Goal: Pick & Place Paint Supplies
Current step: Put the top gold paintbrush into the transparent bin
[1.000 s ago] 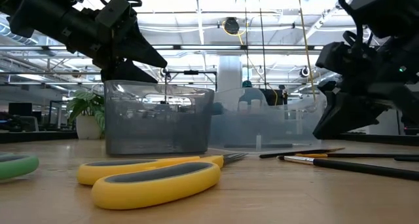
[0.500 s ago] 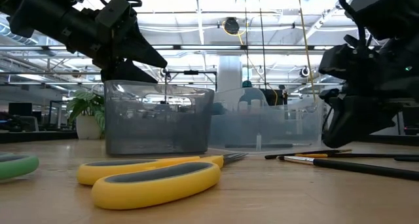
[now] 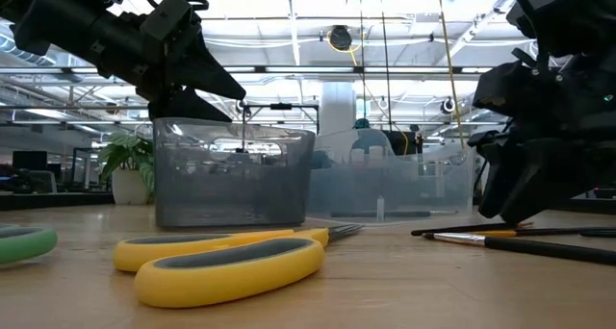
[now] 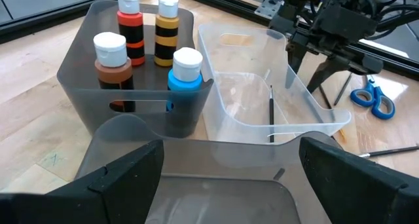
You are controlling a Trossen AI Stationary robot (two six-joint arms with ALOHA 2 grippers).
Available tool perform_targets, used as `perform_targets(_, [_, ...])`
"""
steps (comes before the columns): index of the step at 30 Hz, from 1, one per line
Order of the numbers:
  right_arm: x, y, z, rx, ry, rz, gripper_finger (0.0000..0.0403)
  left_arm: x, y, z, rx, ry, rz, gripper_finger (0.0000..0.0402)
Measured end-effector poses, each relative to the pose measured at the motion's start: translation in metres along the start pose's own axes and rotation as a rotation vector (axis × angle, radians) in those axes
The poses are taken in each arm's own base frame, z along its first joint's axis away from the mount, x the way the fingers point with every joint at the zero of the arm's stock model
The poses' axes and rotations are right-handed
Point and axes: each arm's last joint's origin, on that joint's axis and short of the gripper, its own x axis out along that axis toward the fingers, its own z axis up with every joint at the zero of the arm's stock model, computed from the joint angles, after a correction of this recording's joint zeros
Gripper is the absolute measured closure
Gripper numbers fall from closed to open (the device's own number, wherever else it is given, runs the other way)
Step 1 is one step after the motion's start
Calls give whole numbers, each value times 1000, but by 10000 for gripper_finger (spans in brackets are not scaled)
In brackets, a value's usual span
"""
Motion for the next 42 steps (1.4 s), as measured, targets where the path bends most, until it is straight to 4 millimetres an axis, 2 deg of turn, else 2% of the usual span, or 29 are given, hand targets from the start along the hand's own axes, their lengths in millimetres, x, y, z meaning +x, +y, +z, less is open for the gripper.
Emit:
perform_targets(12, [-16, 1, 8, 21, -56, 104, 272, 0, 0, 0, 0, 0, 0, 36])
perform_targets(18, [-13, -1, -2, 23, 39, 70, 272, 0, 0, 0, 0, 0, 0, 36])
perform_targets(33, [3, -3, -24, 29, 37, 46, 275, 0, 0, 0, 0, 0, 0, 36])
perform_targets(37, [4, -4, -28, 20, 77, 44, 305, 0, 0, 0, 0, 0, 0, 36])
perform_targets(42, [4, -5, -34, 1, 141, 40, 379, 0, 0, 0, 0, 0, 0, 36])
